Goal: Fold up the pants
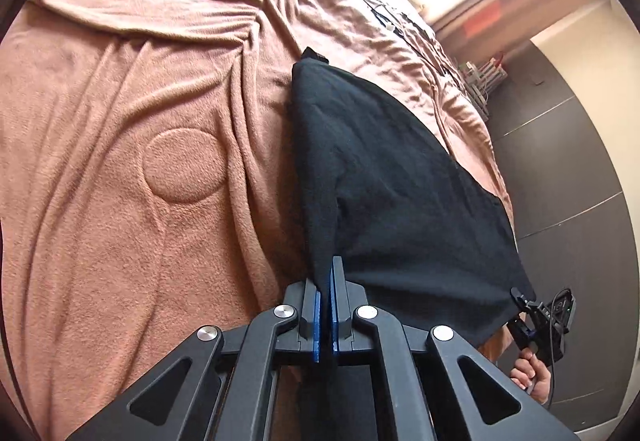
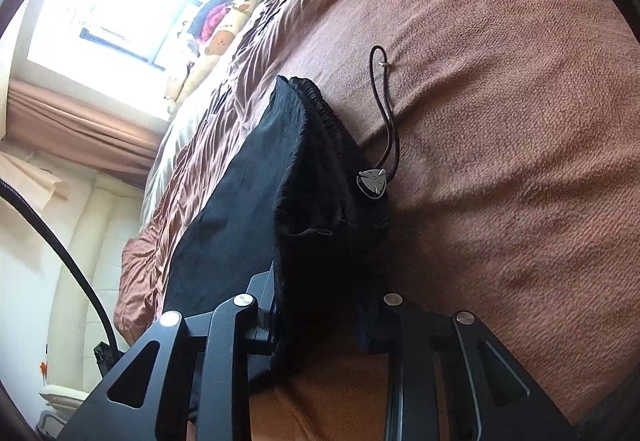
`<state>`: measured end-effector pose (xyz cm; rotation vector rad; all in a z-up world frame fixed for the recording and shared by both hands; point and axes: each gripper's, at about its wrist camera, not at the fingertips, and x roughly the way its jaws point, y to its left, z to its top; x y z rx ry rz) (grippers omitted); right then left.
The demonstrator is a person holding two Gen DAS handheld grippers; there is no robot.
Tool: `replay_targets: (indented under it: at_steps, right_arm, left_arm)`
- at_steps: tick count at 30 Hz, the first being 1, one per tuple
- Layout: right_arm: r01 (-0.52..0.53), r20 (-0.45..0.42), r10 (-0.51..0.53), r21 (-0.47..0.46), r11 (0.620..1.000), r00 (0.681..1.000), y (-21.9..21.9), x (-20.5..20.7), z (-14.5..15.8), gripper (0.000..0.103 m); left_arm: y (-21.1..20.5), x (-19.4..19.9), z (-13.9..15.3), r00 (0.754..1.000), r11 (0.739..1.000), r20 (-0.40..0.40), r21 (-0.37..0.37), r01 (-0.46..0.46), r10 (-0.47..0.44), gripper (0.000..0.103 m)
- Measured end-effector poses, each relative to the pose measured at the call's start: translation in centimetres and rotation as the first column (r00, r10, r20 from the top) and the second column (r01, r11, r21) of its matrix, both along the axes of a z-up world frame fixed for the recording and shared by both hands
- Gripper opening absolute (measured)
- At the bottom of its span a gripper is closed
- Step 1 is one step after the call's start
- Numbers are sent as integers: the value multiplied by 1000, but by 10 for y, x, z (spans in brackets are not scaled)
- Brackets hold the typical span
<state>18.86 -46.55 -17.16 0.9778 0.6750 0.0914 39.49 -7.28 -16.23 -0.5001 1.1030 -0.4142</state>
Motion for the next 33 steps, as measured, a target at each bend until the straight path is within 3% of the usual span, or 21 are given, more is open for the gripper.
replay_targets:
  at_steps: [18, 31, 33]
  right_arm:
    - [-134, 4, 135, -31, 990, 991, 89, 29, 15, 24]
    - [-198, -11, 198, -50, 979, 980, 117, 73, 8, 24]
    - [-196, -36, 194, -40, 980, 980, 113, 78, 5, 29]
  left_arm:
    - [110, -11, 9, 994, 986, -1, 121, -111, 112, 3]
    - [157, -26, 2, 985, 978, -16, 121, -168, 171, 4]
    - [158, -26, -4, 984, 979, -43, 116, -169, 175, 5]
